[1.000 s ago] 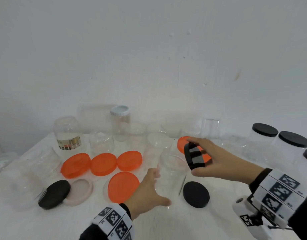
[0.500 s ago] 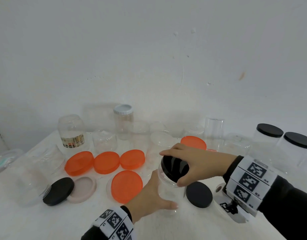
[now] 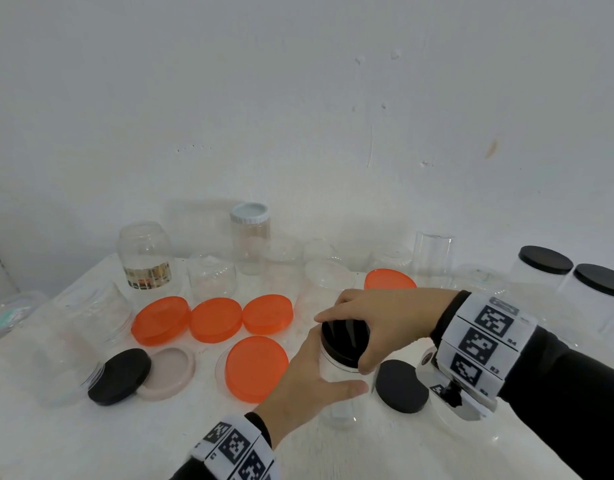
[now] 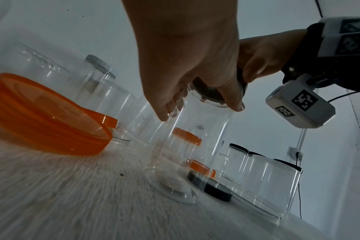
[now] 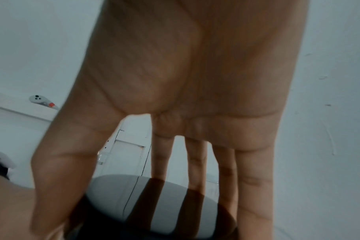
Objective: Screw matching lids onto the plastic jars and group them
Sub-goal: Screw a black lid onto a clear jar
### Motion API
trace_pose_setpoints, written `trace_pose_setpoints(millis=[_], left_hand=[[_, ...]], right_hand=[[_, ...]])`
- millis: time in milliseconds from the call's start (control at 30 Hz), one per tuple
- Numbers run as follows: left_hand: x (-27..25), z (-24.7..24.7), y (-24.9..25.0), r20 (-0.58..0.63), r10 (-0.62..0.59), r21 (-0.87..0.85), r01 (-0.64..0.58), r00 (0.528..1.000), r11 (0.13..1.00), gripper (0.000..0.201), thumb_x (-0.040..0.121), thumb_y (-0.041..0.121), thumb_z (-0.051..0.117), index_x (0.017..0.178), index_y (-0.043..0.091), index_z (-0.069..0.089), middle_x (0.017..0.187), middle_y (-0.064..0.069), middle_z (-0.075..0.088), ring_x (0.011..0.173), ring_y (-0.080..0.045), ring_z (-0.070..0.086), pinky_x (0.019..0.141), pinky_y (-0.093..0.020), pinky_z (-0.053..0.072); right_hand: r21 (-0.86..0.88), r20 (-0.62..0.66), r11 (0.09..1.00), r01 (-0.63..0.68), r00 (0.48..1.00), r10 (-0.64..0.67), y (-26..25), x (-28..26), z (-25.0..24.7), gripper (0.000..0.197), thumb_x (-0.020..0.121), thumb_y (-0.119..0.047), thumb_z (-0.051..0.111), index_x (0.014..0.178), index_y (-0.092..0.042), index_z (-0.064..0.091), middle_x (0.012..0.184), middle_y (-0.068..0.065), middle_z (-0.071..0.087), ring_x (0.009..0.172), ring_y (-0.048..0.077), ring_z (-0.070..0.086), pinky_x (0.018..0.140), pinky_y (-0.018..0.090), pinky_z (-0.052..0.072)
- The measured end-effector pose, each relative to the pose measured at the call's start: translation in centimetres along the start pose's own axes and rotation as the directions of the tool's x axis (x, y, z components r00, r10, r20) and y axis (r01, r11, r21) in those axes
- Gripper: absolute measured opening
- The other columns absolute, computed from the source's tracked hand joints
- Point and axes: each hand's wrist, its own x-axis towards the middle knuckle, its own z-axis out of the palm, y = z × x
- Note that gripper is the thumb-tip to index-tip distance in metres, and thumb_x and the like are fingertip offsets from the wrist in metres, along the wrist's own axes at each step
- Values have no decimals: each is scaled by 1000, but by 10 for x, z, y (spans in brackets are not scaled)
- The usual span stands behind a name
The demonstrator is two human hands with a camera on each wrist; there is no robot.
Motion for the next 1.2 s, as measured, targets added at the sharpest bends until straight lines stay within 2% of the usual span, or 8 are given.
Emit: trace_pose_setpoints(millis=[233,400,633,833,900,967,1200], left_hand=[[0,1,-2,-12,10,12,-10,1000,1000,84,62,40,83,131,43,35,130,24,50,118,17,43,87,1,35],[0,1,-2,-30,24,31,-23,999,999,81,64,36,83,129,43,36,129,25,51,117,17,44,88,1,35],[0,2,-1,-19,28,39,-27,999,999,82,65,37,83,130,47,35,131,26,49,119,16,42,89,1,35],[1,0,0,5,23,40,-23,1000,999,83,66,36,83,133,44,34,133,25,49,121,15,42,90,-1,36],[1,0,0,15,24,43,-25,1000,999,84,68,34,83,135,42,33,134,24,48,122,15,41,92,-2,35],[1,0,0,17,28,63,-29,999,998,83,71,33,83,135,42,32,134,24,47,121,16,40,90,2,33],[-2,1,0,-33,49,85,-46,998,995,79,71,32,83,130,45,33,132,24,49,121,14,42,93,-1,34]], right_hand=[[-51,-44,999,-5,999,3,-1,4,-1,82,75,-42,73,145,-42,31,116,-10,41,108,10,41,88,28,45],[-76,-92,997,-13,996,6,-4,5,1,68,74,-49,71,136,-36,46,111,-5,49,105,14,47,87,33,49],[-75,-119,994,-83,990,74,-4,9,7,71,68,-63,68,130,-38,44,111,-6,48,100,16,51,73,28,46],[-75,-74,991,-107,992,101,-5,7,4,77,69,-65,68,135,-39,39,117,-5,46,108,18,49,85,33,48],[-59,-20,993,-101,995,100,-4,5,2,86,70,-60,71,143,-40,31,123,-8,42,115,16,46,92,35,47],[-55,-4,995,-86,996,86,-3,4,0,88,70,-53,75,144,-40,29,123,-10,41,115,14,44,93,36,47],[-87,-96,995,-50,995,42,-3,6,2,74,64,-61,74,127,-36,46,102,-10,47,95,13,51,74,28,49]])
